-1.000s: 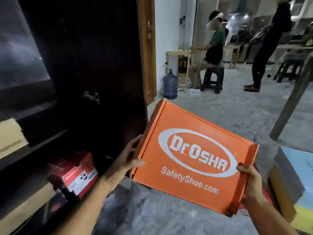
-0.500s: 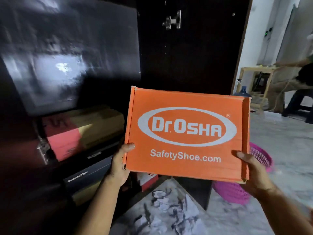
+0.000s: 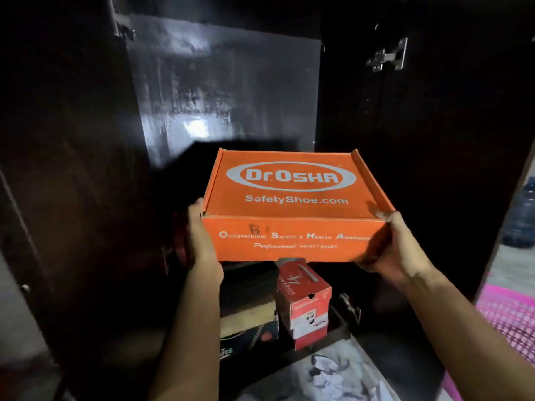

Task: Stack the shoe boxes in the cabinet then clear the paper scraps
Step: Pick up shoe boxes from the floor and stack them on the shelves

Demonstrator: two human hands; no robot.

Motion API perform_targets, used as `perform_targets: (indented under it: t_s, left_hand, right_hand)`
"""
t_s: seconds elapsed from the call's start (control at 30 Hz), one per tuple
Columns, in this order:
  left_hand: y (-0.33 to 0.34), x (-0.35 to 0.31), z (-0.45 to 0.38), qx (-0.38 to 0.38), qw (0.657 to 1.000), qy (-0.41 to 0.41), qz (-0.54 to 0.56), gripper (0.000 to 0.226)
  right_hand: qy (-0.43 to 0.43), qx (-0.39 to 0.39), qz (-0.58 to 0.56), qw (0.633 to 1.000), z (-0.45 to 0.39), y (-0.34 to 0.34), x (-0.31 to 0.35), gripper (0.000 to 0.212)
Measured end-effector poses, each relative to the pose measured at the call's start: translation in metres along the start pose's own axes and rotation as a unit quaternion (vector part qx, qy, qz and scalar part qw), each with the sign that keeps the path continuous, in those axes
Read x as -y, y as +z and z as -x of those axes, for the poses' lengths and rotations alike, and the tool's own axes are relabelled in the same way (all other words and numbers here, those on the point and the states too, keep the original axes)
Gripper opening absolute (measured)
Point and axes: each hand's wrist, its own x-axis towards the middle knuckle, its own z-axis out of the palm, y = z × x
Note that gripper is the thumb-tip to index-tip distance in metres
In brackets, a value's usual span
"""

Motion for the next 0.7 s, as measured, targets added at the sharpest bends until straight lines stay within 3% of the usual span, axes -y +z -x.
perform_targets:
  t_s: [0.07, 0.1, 0.2, 0.27, 0.33, 0.4, 0.47, 0.53, 0.57, 0.6, 0.7]
  left_hand:
    - [0.006, -0.001, -0.004, -0.078, 0.986, 0.131, -0.066, 0.072]
    - [0.01, -0.002, -0.002, -0.105, 0.961, 0.225, -0.122, 0.071]
    - [0.024, -0.007, 0.0, -0.18, 0.804, 0.479, -0.303, 0.056]
    - [0.038, -0.01, -0.009, -0.149, 0.745, 0.535, -0.37, 0.051]
    - [0.052, -0.012, -0.022, -0.093, 0.728, 0.516, -0.441, 0.053]
    - [0.061, -0.013, -0.035, -0.053, 0.715, 0.445, -0.536, 0.058]
    - [0.062, -0.011, -0.048, -0.038, 0.699, 0.372, -0.609, 0.065]
    - [0.059, -0.006, -0.061, -0.032, 0.686, 0.346, -0.64, 0.07]
    - [0.059, -0.005, -0.066, -0.029, 0.682, 0.341, -0.646, 0.072]
    - [0.058, -0.003, -0.071, -0.03, 0.677, 0.339, -0.652, 0.074]
    - [0.057, 0.001, -0.082, -0.028, 0.66, 0.333, -0.673, 0.081]
  right_hand:
    - [0.039, -0.004, 0.015, 0.999, -0.017, 0.026, 0.008, 0.026]
    - [0.057, -0.004, 0.014, 0.998, -0.024, 0.039, 0.012, 0.029]
    - [0.102, 0.008, 0.005, 0.995, -0.046, 0.073, 0.021, 0.037]
    - [0.117, 0.029, 0.003, 0.993, -0.06, 0.091, 0.025, 0.041]
    - [0.115, 0.053, 0.02, 0.992, -0.076, 0.107, 0.027, 0.042]
    - [0.091, 0.062, 0.056, 0.992, -0.091, 0.124, 0.025, 0.044]
    - [0.059, 0.054, 0.079, 0.994, -0.108, 0.138, 0.019, 0.061]
    - [0.041, 0.057, 0.1, 0.992, -0.127, 0.147, 0.007, 0.086]
    - [0.026, 0.058, 0.117, 0.991, -0.137, 0.149, 0.001, 0.088]
    - [0.009, 0.058, 0.13, 0.99, -0.141, 0.152, -0.005, 0.081]
    - [-0.067, 0.064, 0.184, 0.979, -0.154, 0.158, -0.017, 0.029]
